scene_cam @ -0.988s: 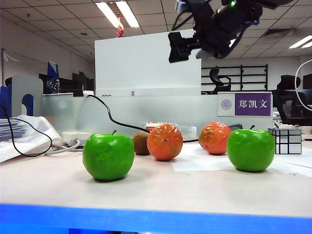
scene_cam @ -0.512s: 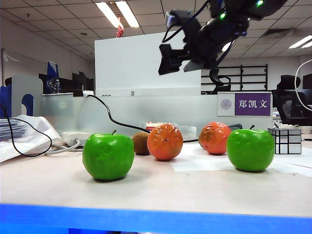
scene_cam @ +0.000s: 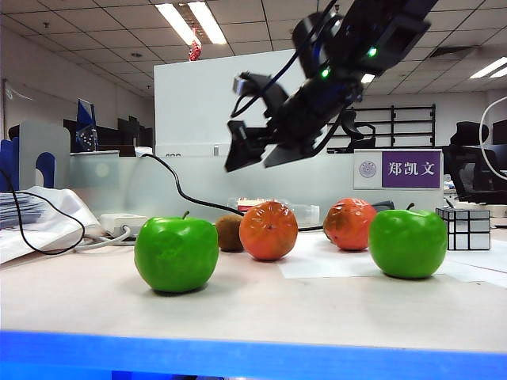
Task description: Put the same fruits together.
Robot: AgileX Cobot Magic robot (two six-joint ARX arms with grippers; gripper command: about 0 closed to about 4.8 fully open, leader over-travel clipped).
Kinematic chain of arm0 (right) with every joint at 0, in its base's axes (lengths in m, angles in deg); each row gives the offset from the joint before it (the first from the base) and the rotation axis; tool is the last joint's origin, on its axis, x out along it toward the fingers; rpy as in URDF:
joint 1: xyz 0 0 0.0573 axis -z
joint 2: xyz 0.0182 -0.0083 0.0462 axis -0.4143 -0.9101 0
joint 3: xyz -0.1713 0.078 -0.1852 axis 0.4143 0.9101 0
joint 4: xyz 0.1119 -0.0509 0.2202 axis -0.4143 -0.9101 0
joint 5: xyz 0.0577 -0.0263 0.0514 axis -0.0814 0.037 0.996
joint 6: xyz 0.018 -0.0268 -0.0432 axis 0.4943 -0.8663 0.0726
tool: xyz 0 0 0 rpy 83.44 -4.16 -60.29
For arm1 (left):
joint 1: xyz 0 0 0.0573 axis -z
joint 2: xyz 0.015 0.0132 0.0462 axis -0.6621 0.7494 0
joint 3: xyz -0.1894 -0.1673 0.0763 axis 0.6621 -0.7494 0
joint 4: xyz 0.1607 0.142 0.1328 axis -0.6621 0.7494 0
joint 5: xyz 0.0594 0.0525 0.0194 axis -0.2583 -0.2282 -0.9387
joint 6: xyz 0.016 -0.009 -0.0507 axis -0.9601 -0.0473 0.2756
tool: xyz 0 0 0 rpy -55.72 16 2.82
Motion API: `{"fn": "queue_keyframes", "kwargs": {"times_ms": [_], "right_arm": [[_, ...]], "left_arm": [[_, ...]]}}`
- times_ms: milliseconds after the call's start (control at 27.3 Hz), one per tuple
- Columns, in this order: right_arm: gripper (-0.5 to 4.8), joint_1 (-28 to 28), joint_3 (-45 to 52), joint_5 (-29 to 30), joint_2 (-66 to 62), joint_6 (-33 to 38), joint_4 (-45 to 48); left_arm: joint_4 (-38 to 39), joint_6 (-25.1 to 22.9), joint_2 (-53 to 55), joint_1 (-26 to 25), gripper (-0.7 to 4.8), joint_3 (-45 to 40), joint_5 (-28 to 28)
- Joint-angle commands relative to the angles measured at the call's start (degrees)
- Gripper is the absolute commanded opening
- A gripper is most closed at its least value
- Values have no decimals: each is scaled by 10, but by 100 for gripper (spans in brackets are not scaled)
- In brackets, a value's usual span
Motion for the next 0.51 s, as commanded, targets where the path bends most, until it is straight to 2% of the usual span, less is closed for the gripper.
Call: {"fn": "queue_keyframes", "kwargs": {"times_ms": [37,329,512], "right_arm": [[479,-10,-23,19,-21,-1,-24],[479,-30,-100,16,-68,-1,-80],[479,-34,-112,-16,-75,-1,-105]], "left_arm": [[-6,-3,-1,-1,62,1,0],[-5,-4,-1,-1,62,1,0],[-5,-7,-1,-1,62,1,0]]}}
